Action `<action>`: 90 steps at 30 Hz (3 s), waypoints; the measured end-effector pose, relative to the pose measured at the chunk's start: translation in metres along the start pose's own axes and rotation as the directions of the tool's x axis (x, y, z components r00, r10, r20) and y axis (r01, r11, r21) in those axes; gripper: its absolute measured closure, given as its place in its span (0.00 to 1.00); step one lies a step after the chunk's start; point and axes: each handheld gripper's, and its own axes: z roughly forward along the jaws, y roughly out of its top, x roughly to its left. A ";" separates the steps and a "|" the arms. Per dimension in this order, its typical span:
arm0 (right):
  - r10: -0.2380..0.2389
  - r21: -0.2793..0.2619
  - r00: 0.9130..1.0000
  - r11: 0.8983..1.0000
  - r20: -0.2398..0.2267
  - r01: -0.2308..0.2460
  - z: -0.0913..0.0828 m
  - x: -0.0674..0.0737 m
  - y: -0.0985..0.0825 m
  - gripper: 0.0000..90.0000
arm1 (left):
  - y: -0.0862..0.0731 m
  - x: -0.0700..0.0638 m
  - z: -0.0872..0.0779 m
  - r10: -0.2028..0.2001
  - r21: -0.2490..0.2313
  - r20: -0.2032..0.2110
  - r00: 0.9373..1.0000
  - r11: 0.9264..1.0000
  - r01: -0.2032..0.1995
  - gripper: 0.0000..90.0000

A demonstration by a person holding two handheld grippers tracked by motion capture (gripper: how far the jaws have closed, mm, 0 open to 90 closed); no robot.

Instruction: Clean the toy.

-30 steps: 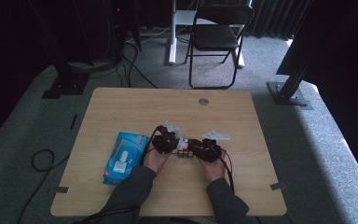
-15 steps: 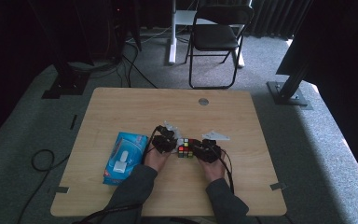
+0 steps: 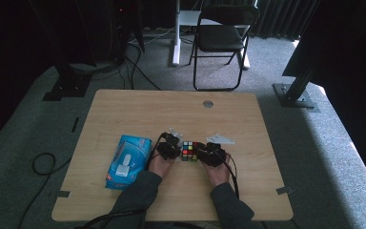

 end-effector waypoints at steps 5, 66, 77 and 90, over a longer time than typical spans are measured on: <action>0.003 0.000 1.000 1.000 0.002 -0.003 0.000 0.000 0.000 0.75 | 0.000 0.000 -0.001 -0.001 -0.001 -0.001 1.000 1.000 0.001 0.92; 0.025 -0.014 1.000 1.000 0.004 -0.025 0.000 0.000 -0.002 0.75 | -0.013 -0.009 -0.008 -0.003 -0.006 0.003 1.000 1.000 0.003 0.92; 0.028 -0.014 1.000 1.000 0.001 -0.028 0.000 0.000 -0.003 0.75 | -0.013 -0.006 -0.011 -0.024 -0.013 0.020 1.000 1.000 0.024 0.91; 0.030 -0.018 1.000 0.999 0.001 -0.030 0.000 0.000 -0.003 0.75 | -0.009 -0.006 -0.030 -0.021 -0.071 0.042 0.999 0.997 0.024 0.91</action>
